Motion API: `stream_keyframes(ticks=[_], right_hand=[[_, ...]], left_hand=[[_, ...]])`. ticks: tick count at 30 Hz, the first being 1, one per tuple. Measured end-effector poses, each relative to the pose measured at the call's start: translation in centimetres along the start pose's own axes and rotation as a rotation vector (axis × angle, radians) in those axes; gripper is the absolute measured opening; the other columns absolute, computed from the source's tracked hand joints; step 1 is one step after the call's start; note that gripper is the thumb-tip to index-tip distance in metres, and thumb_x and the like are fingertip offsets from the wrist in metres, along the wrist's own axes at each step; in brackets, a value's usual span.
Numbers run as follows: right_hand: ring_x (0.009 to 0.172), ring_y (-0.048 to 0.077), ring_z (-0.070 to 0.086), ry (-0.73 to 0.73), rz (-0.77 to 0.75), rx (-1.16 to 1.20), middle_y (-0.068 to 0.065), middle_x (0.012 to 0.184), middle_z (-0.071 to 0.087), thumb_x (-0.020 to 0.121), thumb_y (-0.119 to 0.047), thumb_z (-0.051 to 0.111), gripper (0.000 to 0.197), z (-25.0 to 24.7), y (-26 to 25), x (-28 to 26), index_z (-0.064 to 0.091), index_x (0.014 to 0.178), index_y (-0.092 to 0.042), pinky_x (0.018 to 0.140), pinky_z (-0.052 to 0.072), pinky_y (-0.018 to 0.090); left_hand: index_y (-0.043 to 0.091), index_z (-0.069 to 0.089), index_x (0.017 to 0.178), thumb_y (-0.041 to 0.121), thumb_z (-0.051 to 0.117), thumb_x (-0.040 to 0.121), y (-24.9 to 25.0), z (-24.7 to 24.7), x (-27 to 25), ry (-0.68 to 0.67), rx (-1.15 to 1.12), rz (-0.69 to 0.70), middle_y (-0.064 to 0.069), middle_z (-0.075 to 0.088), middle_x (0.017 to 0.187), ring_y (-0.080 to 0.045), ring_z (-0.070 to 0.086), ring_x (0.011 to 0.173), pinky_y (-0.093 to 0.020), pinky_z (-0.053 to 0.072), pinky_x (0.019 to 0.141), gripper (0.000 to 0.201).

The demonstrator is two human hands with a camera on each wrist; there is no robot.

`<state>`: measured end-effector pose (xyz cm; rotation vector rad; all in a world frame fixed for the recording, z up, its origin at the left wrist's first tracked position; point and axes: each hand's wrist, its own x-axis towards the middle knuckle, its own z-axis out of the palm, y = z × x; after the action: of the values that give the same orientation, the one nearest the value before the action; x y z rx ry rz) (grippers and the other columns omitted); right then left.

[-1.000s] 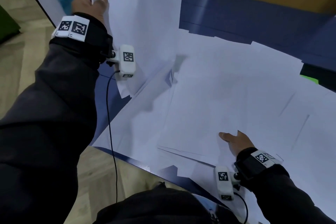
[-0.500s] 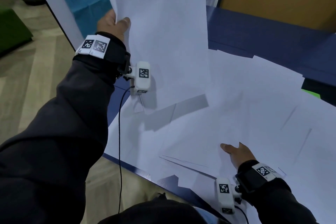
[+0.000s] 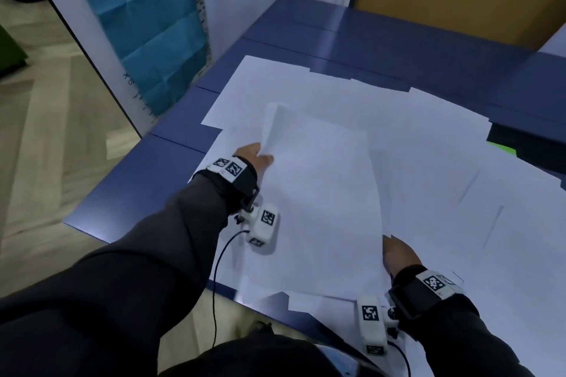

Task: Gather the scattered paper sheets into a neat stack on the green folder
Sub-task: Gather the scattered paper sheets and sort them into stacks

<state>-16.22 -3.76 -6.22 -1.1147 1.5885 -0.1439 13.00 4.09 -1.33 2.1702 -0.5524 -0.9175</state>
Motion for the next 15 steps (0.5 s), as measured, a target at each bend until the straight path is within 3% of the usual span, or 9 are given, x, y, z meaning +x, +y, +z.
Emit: stream_keyframes(ticks=[2,4,6,9,11,12,13,14,15], right_hand=[[0.123,0.029,0.049,-0.030,-0.041,0.064,0.011,0.131,0.053,0.092,-0.037,0.052,0.049,-0.2,0.5,0.3,0.051,0.132,-0.010,0.109,0.035,0.040],[0.128,0.026,0.045,-0.037,-0.013,0.169,0.004,0.137,0.050,0.078,-0.059,0.060,0.068,-0.5,0.6,0.4,0.050,0.134,-0.022,0.112,0.031,0.042],[0.134,0.025,0.038,-0.089,-0.071,0.124,0.005,0.143,0.043,0.082,-0.055,0.059,0.070,-0.3,0.6,0.3,0.044,0.139,-0.019,0.113,0.026,0.039],[0.133,0.028,0.037,-0.102,-0.165,0.072,0.009,0.141,0.041,0.078,-0.032,0.072,0.084,-0.1,1.1,0.7,0.029,0.143,0.001,0.106,0.030,0.033],[0.130,0.027,0.042,-0.086,-0.204,0.044,0.008,0.140,0.043,0.085,-0.020,0.067,0.067,0.0,1.5,0.5,0.035,0.140,0.001,0.103,0.033,0.033],[0.121,0.025,0.050,-0.071,-0.232,0.028,0.010,0.137,0.048,0.088,-0.016,0.063,0.046,-0.2,1.6,0.4,0.048,0.130,-0.006,0.097,0.040,0.031],[0.108,0.021,0.058,-0.082,-0.256,0.039,0.009,0.126,0.057,0.089,-0.012,0.061,0.024,-0.4,1.7,0.2,0.059,0.112,-0.013,0.085,0.045,0.026],[0.096,0.018,0.062,-0.103,-0.305,0.068,0.005,0.113,0.065,0.089,-0.008,0.060,0.013,-0.5,1.6,-0.4,0.062,0.097,-0.018,0.075,0.045,0.022],[0.090,0.016,0.064,-0.116,-0.347,0.101,0.000,0.100,0.069,0.089,-0.006,0.059,0.015,-0.7,1.5,-0.7,0.062,0.090,-0.020,0.069,0.045,0.019]], left_hand=[[0.012,0.051,0.127,0.028,0.049,0.091,-1.1,1.3,0.4,-0.049,0.160,0.007,-0.011,0.056,0.130,-0.028,0.056,0.110,-0.025,0.039,0.089,0.039],[0.009,0.052,0.122,0.027,0.049,0.092,-1.0,2.1,0.7,-0.080,0.226,0.017,-0.015,0.057,0.124,-0.029,0.056,0.104,-0.028,0.040,0.086,0.035],[0.007,0.046,0.129,0.024,0.048,0.093,-0.9,2.8,1.0,-0.125,0.295,0.023,-0.016,0.053,0.129,-0.031,0.054,0.113,-0.030,0.040,0.092,0.040],[0.010,0.032,0.141,0.024,0.048,0.094,-1.0,3.9,1.5,-0.182,0.340,0.017,-0.014,0.044,0.142,-0.031,0.047,0.126,-0.032,0.037,0.103,0.052],[0.010,0.027,0.143,0.025,0.049,0.093,-1.1,4.3,1.5,-0.169,0.352,0.021,-0.014,0.042,0.142,-0.030,0.046,0.126,-0.033,0.037,0.102,0.057],[0.011,0.026,0.142,0.027,0.051,0.092,-1.2,4.3,1.4,-0.146,0.345,0.023,-0.014,0.042,0.141,-0.030,0.046,0.125,-0.033,0.037,0.101,0.059],[0.011,0.025,0.143,0.030,0.053,0.090,-1.4,4.3,1.6,-0.124,0.318,0.038,-0.014,0.040,0.141,-0.030,0.045,0.126,-0.034,0.036,0.101,0.062],[0.011,0.025,0.143,0.033,0.056,0.088,-1.6,4.2,1.5,-0.103,0.286,0.042,-0.013,0.039,0.142,-0.030,0.043,0.127,-0.035,0.035,0.102,0.066],[0.010,0.027,0.142,0.037,0.059,0.085,-1.7,4.0,1.3,-0.089,0.240,0.050,-0.012,0.041,0.139,-0.030,0.044,0.125,-0.036,0.035,0.101,0.071]])
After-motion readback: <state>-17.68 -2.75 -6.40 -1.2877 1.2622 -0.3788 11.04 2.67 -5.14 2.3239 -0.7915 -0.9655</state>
